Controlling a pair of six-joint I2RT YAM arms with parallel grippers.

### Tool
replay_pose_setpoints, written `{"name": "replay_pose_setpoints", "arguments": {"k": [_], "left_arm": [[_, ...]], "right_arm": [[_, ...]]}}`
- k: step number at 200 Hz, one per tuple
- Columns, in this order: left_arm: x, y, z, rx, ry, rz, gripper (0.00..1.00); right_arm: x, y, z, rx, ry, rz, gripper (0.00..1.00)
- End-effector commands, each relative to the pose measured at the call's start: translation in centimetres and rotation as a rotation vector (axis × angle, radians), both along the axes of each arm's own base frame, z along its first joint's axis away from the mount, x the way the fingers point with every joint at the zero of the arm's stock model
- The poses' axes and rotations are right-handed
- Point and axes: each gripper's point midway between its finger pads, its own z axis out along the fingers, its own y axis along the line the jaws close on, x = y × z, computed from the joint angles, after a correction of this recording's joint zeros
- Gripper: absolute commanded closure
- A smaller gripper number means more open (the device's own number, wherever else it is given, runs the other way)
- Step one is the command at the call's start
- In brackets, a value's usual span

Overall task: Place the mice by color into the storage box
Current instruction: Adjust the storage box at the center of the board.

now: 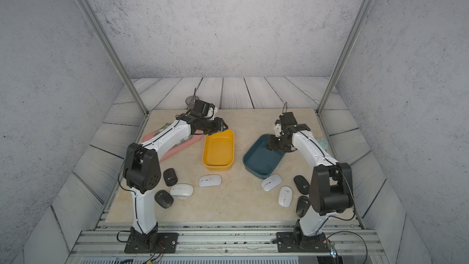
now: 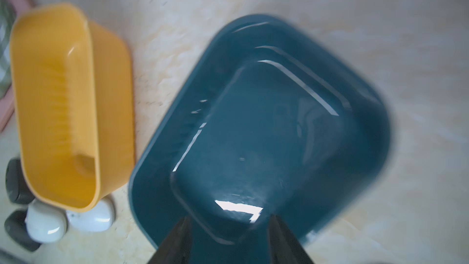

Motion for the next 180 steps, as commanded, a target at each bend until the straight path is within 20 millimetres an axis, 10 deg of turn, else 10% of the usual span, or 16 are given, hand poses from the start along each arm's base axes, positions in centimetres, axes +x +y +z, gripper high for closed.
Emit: {"name": "replay_pose_setpoints", "arguments": {"k": [1, 86, 180], "left_arm": [[-0.8, 1.2, 2.5, 0.009, -0.072, -0.015, 0.39], [-6.8, 8.0, 5.9, 0.048, -0.155, 0.056, 0.33], [-12.7, 13.1, 2.8, 0.068, -0.095, 0.136, 0.33]], "right_arm": [[-2.5, -5.4, -1.1, -0.086, 0.056, -0.190, 0.39], [-0.5, -9.3, -8.9, -0.061, 0.210, -0.301, 0.43], [5.1, -3.5, -9.6, -0.024, 0.206, -0.134, 0.44]]}}
